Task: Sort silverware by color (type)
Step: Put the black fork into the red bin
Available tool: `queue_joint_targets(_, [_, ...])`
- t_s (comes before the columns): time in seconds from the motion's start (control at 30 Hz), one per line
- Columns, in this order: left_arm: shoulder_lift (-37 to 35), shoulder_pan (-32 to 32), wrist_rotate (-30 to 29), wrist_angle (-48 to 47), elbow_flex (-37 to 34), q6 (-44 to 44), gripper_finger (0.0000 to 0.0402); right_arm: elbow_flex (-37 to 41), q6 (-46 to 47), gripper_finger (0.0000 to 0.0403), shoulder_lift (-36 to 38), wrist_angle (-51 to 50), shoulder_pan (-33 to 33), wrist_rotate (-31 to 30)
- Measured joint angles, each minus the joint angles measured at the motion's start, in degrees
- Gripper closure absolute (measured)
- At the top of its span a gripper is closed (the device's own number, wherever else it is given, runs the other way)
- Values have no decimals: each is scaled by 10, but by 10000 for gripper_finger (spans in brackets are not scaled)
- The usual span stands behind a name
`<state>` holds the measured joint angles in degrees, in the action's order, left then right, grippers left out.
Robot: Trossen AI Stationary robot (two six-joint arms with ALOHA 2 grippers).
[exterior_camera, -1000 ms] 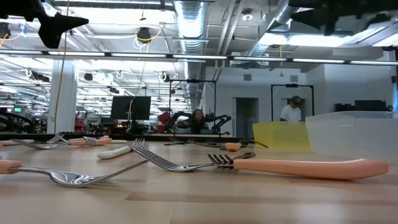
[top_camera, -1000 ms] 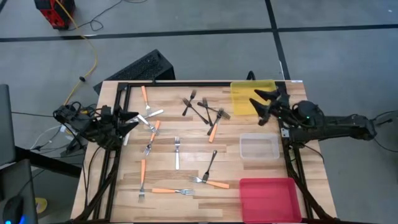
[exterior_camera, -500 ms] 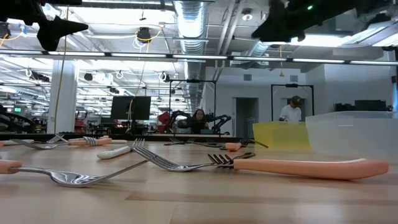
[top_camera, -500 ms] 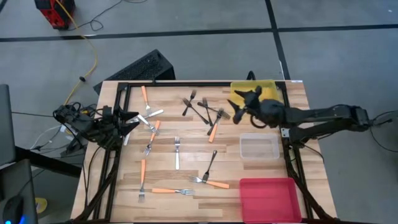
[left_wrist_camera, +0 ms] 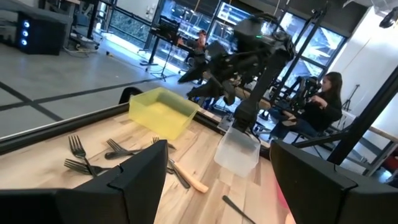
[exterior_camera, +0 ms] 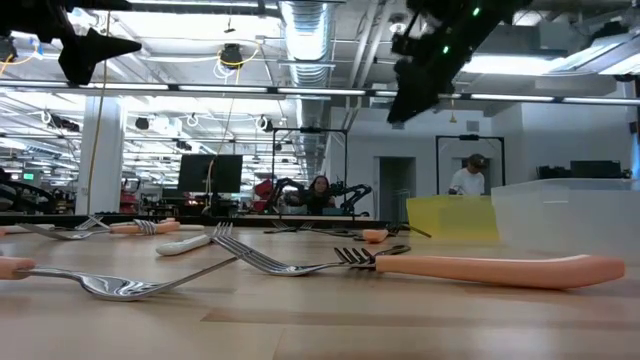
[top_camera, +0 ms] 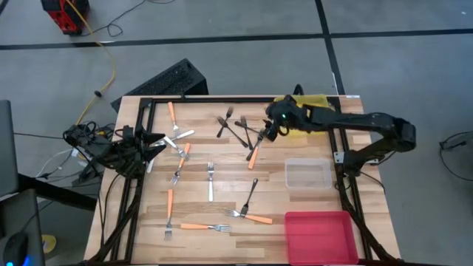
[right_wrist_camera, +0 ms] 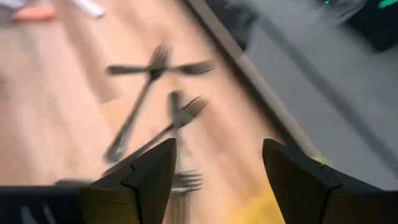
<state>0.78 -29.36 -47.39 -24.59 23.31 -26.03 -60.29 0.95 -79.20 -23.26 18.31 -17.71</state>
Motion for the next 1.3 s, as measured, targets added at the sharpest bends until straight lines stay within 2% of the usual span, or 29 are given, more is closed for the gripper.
queue_joint_targets(0.1, [0, 0, 0, -10, 0, -2, 133, -1, -8, 138, -33, 12, 41, 74])
queue_joint_targets(0.23, [0, 0, -3, -19, 0, -6, 133, -1, -4, 138, -79, 48, 63, 99])
queue_joint_targets(0.6, [0, 0, -4, -33, 0, -8, 133, -54, 33, 138, -218, 73, 39, 78])
queue_joint_targets(0.77, [0, 0, -4, -35, 0, -11, 133, -94, 40, 138, -268, 36, 38, 55])
queue_joint_targets(1.0, [0, 0, -6, -44, 0, -14, 133, -135, 37, 138, -308, -18, 39, 54])
queue_joint_targets(1.3, [0, 0, -6, -48, 0, -17, 133, -137, 35, 138, -343, -39, 36, 41])
